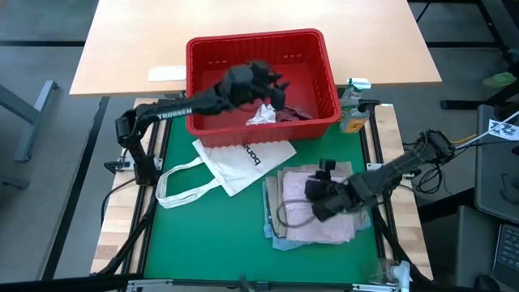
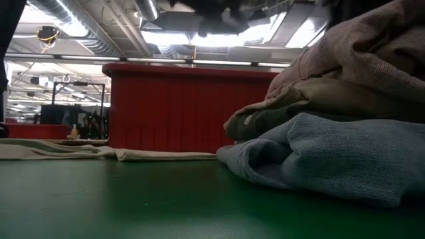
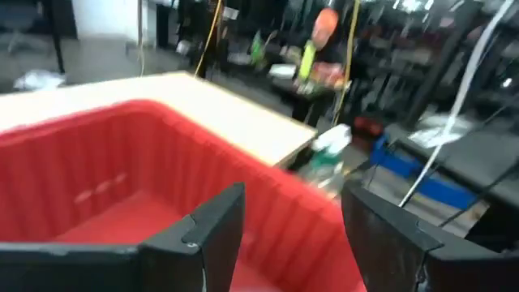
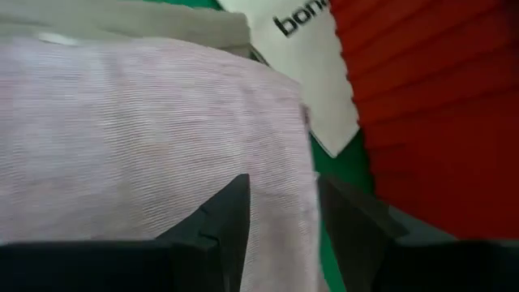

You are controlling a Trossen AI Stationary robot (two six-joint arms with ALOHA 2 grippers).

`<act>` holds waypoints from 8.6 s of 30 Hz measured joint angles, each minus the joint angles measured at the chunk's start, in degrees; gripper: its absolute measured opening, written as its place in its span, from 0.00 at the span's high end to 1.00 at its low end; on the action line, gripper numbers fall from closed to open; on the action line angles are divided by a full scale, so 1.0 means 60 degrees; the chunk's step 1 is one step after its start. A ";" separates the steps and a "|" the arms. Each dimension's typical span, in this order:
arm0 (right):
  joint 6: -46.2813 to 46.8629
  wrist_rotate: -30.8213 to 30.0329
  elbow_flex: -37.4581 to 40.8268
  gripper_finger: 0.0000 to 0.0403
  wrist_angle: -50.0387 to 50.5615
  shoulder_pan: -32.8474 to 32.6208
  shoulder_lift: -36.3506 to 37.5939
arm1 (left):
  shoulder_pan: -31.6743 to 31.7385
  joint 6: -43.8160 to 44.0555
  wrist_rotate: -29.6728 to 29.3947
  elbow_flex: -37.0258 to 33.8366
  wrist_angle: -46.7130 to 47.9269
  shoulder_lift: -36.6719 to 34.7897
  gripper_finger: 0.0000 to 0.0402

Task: Fold laundry
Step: Fold the white underwear

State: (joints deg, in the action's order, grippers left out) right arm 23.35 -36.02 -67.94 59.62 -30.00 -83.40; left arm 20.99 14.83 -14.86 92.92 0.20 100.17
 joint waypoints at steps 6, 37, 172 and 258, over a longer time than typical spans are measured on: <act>-0.0951 0.0846 0.0000 0.62 -0.0089 0.1280 0.0000 | 0.1723 0.0254 0.1155 -0.0004 0.2169 0.0358 0.51; -0.1980 0.3196 0.0000 0.62 -0.1502 0.2445 0.0000 | 0.2445 0.0217 0.4704 0.0034 0.5811 0.4275 0.51; -0.0206 0.5356 0.0004 0.62 -0.4749 0.2427 -0.0007 | -0.8106 0.2994 -0.1177 -0.2768 0.6628 -0.2410 1.00; -0.0182 0.5505 0.0004 0.62 -0.5003 0.0609 -0.1464 | -0.8159 0.8748 0.0929 -0.9373 0.0256 -0.2414 0.66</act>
State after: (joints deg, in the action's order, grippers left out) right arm 22.26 -2.98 -67.92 29.60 -26.35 -92.18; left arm -27.97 67.32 -9.29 36.69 1.74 85.69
